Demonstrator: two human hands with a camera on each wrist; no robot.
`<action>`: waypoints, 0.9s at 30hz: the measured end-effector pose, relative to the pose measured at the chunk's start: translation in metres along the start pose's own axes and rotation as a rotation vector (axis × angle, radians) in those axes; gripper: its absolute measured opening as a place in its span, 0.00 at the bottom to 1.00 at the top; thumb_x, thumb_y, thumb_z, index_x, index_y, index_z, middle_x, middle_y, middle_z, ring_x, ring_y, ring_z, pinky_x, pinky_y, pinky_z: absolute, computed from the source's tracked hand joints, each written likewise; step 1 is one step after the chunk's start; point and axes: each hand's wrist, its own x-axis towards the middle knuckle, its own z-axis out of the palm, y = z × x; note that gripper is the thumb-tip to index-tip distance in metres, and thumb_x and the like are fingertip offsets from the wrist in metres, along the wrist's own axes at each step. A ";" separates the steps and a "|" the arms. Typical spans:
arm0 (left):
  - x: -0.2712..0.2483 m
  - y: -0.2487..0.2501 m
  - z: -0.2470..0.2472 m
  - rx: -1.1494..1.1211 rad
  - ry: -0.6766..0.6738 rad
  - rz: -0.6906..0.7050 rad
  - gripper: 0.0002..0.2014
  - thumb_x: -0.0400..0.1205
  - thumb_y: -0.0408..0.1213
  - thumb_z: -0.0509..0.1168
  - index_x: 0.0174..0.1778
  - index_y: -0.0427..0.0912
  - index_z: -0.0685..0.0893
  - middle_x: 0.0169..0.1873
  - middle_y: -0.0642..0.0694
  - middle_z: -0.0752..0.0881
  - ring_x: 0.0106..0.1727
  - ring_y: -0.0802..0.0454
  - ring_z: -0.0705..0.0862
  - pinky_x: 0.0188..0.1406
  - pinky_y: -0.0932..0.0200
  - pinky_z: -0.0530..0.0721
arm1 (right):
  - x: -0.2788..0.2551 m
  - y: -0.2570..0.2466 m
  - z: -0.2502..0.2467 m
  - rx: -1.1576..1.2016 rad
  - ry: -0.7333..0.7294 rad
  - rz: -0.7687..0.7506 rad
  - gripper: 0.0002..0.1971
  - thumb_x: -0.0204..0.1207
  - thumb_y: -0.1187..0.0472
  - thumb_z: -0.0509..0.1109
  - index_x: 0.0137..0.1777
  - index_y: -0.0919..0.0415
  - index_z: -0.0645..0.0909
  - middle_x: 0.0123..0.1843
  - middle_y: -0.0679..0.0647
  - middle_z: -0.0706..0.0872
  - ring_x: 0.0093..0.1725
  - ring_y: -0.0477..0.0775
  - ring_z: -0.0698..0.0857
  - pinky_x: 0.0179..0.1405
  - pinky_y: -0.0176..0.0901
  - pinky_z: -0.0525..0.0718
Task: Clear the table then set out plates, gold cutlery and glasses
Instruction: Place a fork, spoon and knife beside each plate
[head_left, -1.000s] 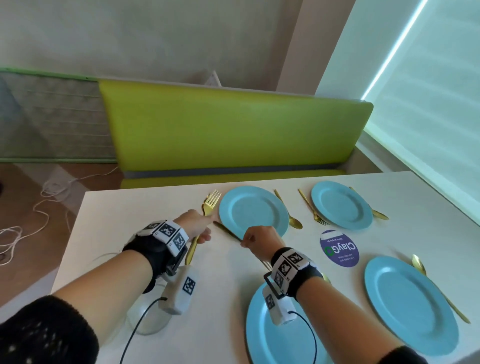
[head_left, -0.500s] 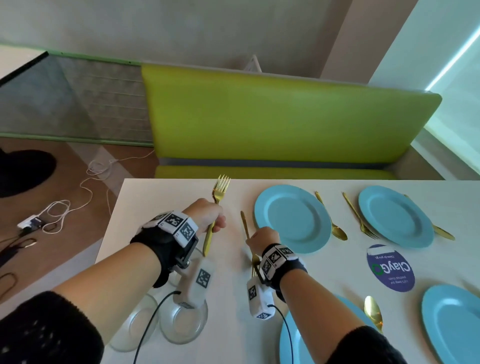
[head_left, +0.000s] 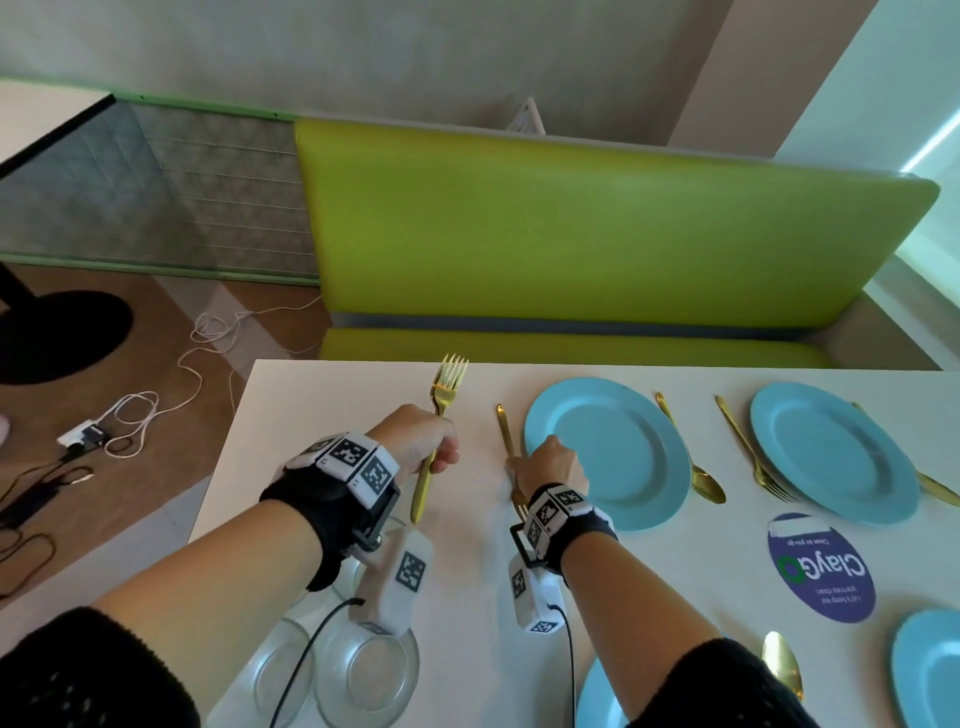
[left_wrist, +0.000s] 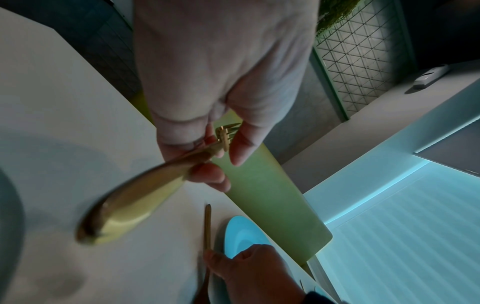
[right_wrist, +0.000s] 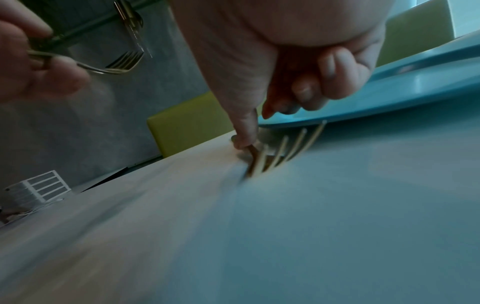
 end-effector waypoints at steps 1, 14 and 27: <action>0.001 0.000 0.000 0.000 0.003 -0.001 0.07 0.78 0.24 0.60 0.35 0.31 0.79 0.31 0.37 0.83 0.35 0.46 0.81 0.29 0.62 0.78 | 0.002 -0.001 -0.001 -0.001 0.004 0.003 0.17 0.74 0.53 0.70 0.58 0.61 0.77 0.56 0.58 0.87 0.56 0.61 0.86 0.48 0.46 0.81; 0.000 0.000 0.006 0.000 0.012 0.001 0.07 0.80 0.24 0.59 0.37 0.33 0.77 0.34 0.38 0.82 0.33 0.49 0.81 0.31 0.61 0.78 | 0.015 -0.003 -0.003 0.011 0.014 -0.040 0.19 0.75 0.52 0.69 0.61 0.62 0.74 0.57 0.59 0.86 0.57 0.62 0.85 0.50 0.48 0.82; -0.043 -0.005 0.047 0.005 -0.139 0.060 0.08 0.81 0.19 0.56 0.45 0.36 0.76 0.39 0.40 0.83 0.41 0.45 0.85 0.41 0.56 0.85 | -0.049 0.018 -0.053 0.273 -0.243 -0.309 0.19 0.79 0.44 0.63 0.32 0.55 0.76 0.31 0.49 0.83 0.30 0.48 0.79 0.32 0.39 0.81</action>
